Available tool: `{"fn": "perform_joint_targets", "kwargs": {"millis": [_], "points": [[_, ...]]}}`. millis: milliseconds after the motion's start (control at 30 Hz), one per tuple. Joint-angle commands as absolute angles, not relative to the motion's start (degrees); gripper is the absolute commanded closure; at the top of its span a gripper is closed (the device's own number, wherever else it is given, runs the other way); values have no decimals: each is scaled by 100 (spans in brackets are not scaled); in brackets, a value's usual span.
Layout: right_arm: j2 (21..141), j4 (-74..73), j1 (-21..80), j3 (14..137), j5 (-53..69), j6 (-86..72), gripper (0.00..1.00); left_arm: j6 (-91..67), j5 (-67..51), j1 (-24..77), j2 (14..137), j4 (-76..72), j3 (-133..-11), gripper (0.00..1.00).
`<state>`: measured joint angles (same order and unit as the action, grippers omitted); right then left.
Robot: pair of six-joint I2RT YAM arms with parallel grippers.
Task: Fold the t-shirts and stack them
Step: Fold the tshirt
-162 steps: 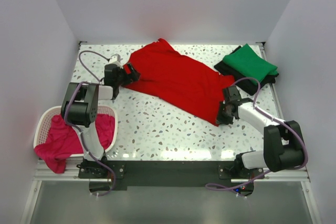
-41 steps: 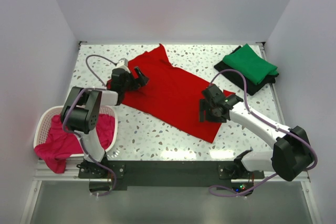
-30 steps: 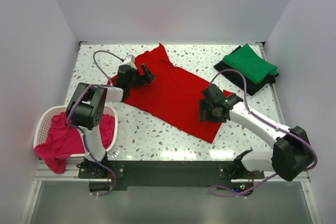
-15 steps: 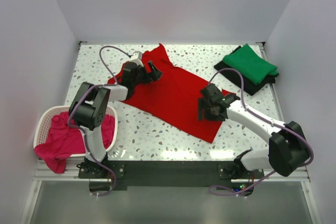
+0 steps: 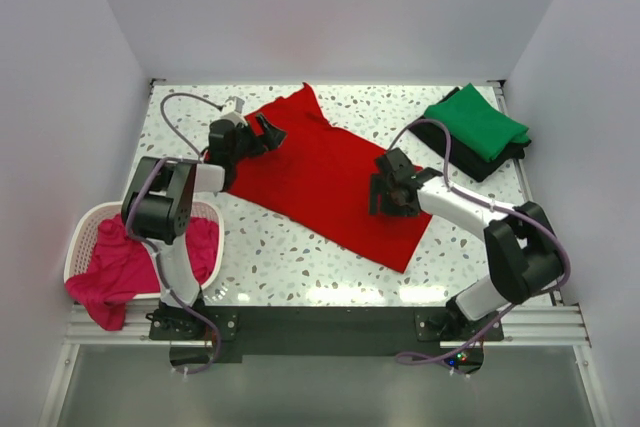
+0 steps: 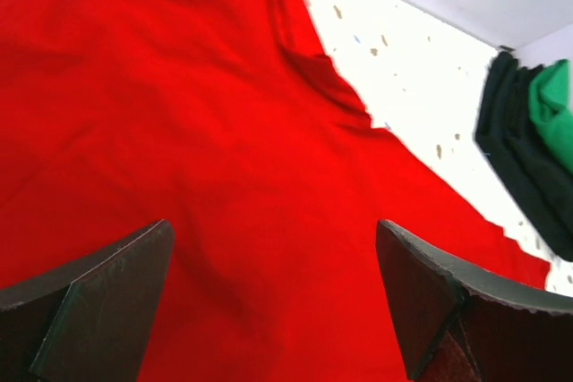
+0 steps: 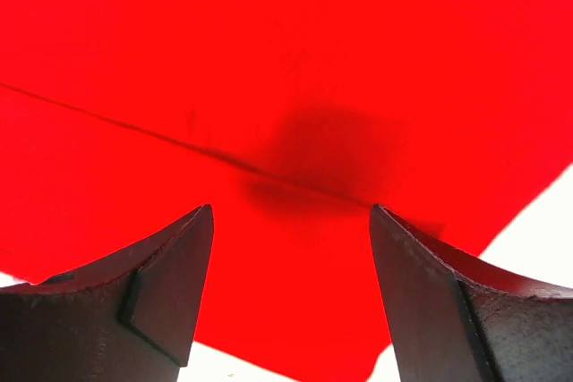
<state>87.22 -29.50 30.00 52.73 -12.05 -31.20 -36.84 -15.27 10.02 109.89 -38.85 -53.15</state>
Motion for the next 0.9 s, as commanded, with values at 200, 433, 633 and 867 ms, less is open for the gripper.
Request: {"fn": "perform_joint_targets", "kwargs": {"millis": [200,433,633,867], "points": [[9211,-2540,2971,5133,-862,-3199,27,-4095,-1776,668,11294,-4456,-4870,0],[9036,-2558,2979,4642,-712,-3419,30,-4262,-1222,633,10970,-4333,-4351,0],[8483,-2514,2988,4071,-414,-3568,30,-4280,-870,633,10583,-4377,-3806,0],[7999,-2557,3024,3832,-307,-3577,31,-4245,-756,642,10117,-4456,-3463,0]]}}
